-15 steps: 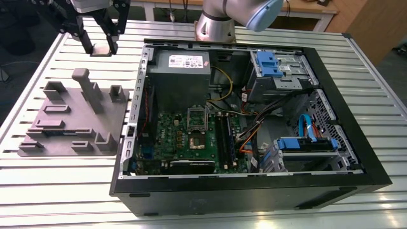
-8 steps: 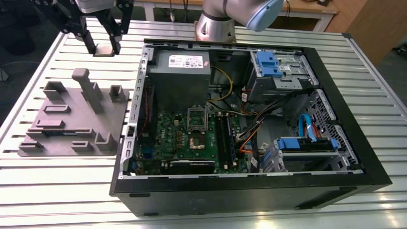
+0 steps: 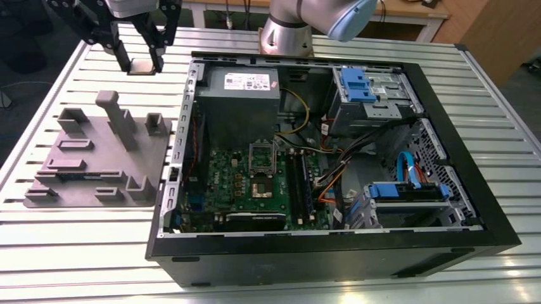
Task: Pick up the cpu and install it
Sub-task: 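Pick up the cpu and move it towards the insertion slot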
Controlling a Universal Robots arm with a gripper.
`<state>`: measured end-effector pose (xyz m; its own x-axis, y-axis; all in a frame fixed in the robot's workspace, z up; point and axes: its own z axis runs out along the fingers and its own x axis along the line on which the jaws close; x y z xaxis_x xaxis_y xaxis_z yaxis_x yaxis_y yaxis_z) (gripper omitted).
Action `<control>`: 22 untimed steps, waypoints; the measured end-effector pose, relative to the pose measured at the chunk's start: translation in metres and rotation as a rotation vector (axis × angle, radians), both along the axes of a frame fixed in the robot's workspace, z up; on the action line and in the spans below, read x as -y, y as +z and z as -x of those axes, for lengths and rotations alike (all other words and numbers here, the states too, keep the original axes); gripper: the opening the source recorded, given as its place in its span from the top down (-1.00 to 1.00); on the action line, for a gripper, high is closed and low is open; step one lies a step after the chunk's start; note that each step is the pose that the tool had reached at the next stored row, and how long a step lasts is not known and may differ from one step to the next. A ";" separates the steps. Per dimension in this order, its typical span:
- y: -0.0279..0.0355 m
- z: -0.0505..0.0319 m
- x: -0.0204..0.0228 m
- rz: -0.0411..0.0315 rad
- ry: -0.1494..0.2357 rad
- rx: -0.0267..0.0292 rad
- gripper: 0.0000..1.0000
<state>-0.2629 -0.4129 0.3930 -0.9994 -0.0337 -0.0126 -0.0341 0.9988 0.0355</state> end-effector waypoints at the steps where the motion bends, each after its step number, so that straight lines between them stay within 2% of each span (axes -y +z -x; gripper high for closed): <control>1: 0.0000 -0.0005 0.0000 0.0000 0.000 0.0000 0.06; 10: 0.0000 -0.0065 0.0000 0.0000 0.000 0.0000 0.06; 16: -0.0001 -0.0137 0.0000 -0.0001 0.000 0.0001 0.06; 22: -0.0003 -0.0327 0.0000 0.0000 0.000 0.0000 0.06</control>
